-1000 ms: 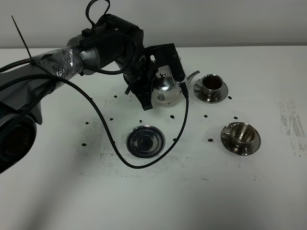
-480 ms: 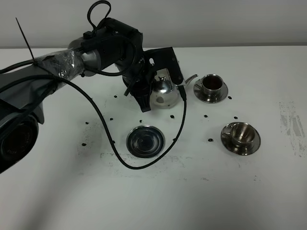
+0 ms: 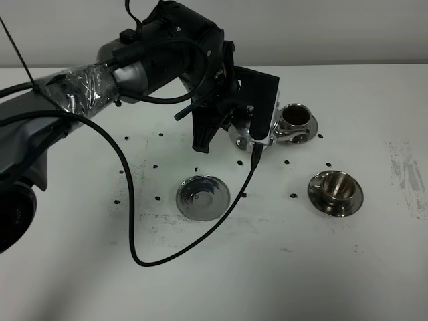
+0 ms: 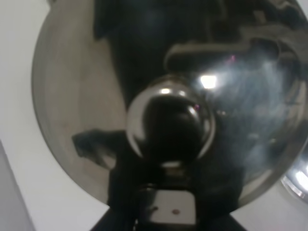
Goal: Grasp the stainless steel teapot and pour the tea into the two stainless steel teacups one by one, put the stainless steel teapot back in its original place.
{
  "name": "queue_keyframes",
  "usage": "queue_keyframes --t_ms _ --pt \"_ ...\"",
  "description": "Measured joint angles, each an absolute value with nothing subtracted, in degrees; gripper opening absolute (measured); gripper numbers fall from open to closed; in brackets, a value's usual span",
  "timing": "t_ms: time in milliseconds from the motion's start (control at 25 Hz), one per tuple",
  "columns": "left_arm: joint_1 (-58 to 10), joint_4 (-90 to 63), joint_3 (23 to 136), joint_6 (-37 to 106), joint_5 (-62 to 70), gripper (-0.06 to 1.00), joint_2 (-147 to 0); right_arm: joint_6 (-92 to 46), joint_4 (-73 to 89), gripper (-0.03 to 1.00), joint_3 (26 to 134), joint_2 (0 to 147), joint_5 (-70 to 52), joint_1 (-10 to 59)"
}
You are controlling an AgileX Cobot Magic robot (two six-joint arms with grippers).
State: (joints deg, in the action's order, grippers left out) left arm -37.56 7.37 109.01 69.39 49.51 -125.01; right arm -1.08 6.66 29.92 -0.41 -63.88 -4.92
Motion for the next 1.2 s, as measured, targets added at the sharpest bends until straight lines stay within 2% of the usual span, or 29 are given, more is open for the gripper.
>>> queue_keyframes --t_ms 320,520,760,1200 --pt "-40.3 11.6 109.1 77.4 47.7 0.19 -126.4 -1.1 6.7 0.44 29.9 -0.4 -63.9 -4.9" --pt "-41.7 11.7 113.3 79.6 47.6 0.19 -130.9 -1.1 6.7 0.44 29.9 -0.4 -63.9 -4.9" --pt "-43.0 13.0 119.5 79.6 48.8 0.19 -134.9 -1.1 6.7 0.44 29.9 -0.4 -63.9 -4.9" --pt "-46.1 22.9 119.9 77.1 48.8 0.19 -135.1 -1.1 6.7 0.44 29.9 -0.4 -63.9 -4.9"
